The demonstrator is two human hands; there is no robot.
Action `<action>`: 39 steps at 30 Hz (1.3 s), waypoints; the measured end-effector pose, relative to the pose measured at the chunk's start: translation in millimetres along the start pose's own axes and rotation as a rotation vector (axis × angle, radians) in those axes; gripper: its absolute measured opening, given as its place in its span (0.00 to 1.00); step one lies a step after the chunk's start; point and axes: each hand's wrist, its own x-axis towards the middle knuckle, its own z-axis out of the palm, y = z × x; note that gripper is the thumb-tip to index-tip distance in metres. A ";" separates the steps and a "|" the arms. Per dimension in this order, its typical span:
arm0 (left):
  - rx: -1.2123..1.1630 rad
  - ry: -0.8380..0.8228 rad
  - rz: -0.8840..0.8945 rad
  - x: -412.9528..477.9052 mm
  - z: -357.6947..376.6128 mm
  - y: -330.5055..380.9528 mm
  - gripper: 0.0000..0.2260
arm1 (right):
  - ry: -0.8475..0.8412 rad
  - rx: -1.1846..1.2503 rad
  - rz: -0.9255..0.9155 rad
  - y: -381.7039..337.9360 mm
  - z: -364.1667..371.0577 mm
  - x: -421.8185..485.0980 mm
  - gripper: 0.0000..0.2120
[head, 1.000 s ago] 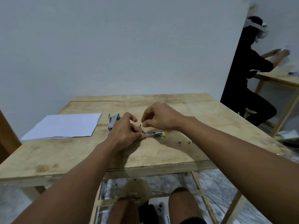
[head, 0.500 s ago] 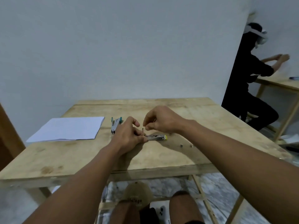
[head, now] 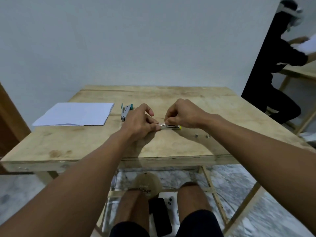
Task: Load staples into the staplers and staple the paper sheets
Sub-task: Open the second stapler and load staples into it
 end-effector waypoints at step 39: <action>0.190 -0.023 0.141 6.4 -1.4 38.2 0.08 | 0.001 0.122 0.086 25.8 6.4 -16.8 0.24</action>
